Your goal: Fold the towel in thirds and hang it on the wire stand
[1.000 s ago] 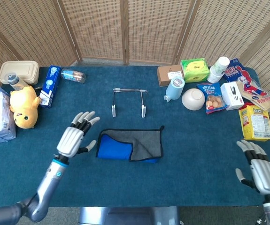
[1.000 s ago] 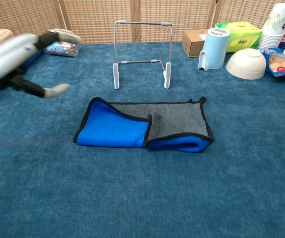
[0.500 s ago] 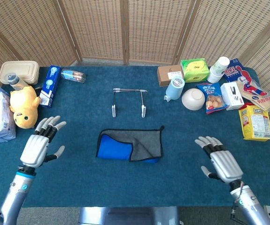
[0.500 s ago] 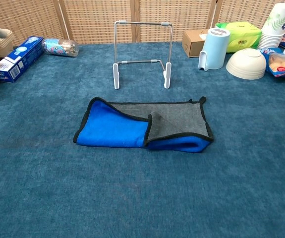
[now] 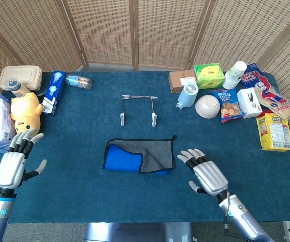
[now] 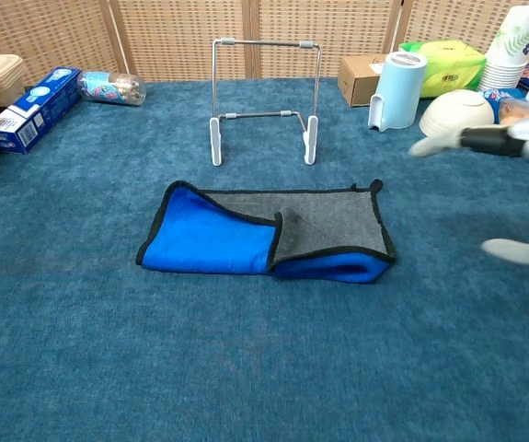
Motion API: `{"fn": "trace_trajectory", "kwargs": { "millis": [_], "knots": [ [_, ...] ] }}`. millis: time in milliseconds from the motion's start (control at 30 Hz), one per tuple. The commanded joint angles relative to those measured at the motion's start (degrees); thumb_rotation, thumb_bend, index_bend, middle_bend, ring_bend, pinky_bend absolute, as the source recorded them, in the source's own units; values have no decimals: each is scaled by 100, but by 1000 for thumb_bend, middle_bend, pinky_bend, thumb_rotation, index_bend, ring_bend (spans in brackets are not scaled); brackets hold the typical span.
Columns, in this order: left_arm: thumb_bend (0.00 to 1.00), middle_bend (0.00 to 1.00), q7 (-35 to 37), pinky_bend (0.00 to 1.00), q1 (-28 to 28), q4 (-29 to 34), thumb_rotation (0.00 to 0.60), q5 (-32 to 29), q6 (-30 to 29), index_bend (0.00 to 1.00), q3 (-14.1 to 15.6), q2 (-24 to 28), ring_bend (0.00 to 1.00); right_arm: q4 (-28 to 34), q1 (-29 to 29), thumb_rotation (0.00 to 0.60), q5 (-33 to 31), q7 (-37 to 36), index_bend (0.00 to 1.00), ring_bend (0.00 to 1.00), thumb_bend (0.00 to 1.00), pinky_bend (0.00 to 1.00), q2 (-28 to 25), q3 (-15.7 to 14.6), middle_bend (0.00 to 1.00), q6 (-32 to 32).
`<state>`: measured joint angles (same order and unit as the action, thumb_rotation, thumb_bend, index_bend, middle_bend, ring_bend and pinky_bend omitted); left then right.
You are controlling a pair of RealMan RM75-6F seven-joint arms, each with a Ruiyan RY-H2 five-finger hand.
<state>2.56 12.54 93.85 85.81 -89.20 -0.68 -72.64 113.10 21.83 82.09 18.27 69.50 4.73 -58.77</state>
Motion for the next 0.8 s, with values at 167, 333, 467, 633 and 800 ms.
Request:
{"fn": "trace_trajectory", "kwargs": {
  "millis": [167,333,467,633,800],
  "knots": [
    [451,69,93,0,-43,-50,600,4,31,160,-88,-9,0,83,398,600,-679,1046,68,0,328,69,779,126,66,86],
    [451,71,52,0,-70,-59,600,39,-22,163,-157,-1,0,-1,570,600,-866,1279,75,0,330,69,1027,169,65,123],
    [452,71,47,0,-97,-21,600,49,-61,163,-220,39,0,-91,714,600,-1000,1382,88,0,329,69,1241,219,65,137],
    [451,72,49,0,-132,70,600,52,-86,163,-297,100,0,-270,892,600,-1123,1462,93,0,329,69,1520,238,65,141],
    [451,71,19,0,-143,106,600,-13,-10,163,-335,81,0,-537,1059,600,-1225,1587,131,0,329,69,1918,213,71,155]
  ]
}}
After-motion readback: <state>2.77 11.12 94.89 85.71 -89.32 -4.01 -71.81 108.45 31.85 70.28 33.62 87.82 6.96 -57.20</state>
